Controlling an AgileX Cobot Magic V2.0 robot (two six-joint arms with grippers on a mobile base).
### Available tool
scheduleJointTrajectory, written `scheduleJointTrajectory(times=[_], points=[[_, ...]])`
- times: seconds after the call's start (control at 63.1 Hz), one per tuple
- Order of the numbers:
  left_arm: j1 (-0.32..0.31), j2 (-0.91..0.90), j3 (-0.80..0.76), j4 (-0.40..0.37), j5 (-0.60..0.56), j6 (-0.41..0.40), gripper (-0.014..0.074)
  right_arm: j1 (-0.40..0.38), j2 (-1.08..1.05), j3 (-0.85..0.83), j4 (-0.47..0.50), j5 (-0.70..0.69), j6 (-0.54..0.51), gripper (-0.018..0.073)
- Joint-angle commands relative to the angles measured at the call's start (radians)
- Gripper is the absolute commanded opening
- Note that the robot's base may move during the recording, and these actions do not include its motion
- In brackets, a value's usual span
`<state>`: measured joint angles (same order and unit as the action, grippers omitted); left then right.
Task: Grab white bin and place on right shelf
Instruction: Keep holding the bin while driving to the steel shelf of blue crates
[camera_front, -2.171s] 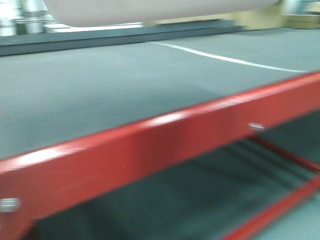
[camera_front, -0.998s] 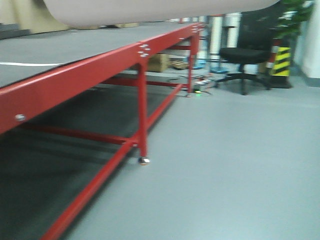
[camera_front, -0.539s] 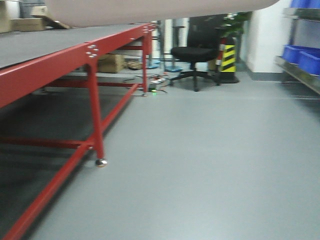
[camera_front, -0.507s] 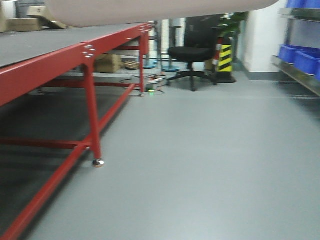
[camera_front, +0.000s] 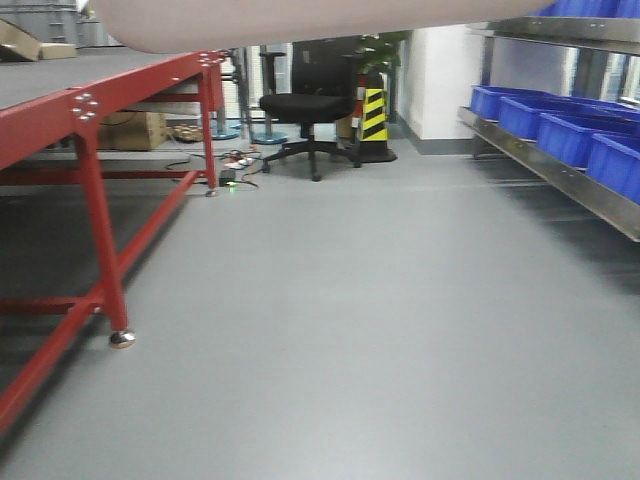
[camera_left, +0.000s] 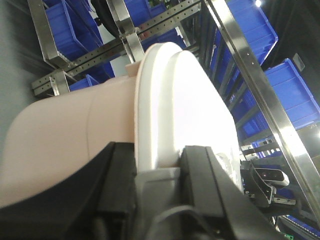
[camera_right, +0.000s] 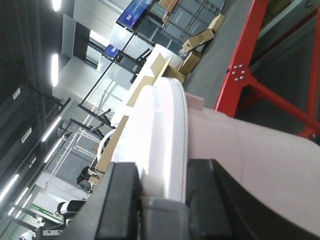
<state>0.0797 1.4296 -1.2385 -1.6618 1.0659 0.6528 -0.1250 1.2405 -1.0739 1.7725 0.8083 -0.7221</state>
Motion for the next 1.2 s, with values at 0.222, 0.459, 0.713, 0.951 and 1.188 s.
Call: scheduleJointTrajectory(times=[0.222,0.459,0.713,0.951,1.188], points=[[-0.034,-0.043,-0.036,-0.079,0.270,0.014,-0.0127,0.035,-0.037,-0.041,0.111,0.196,-0.003,0.0059],[-0.034,-0.043,-0.036,-0.079,0.270,0.014,-0.0127,0.035,-0.037,-0.041,0.111,0.196,-0.003,0.0059],[-0.034,-0.043,-0.036,-0.079,0.270,0.014,-0.0127,0.035,-0.037,-0.041,0.111,0.196,-0.003,0.0059],[-0.034,-0.043,-0.036,-0.079,0.270,0.014,-0.0127,0.035,-0.037,-0.041,0.111,0.197,-0.003,0.0059],[-0.034,-0.043,-0.036,-0.079,0.270,0.014,-0.0127,0.035,-0.037,-0.041,0.111,0.197,-0.003,0.0059]])
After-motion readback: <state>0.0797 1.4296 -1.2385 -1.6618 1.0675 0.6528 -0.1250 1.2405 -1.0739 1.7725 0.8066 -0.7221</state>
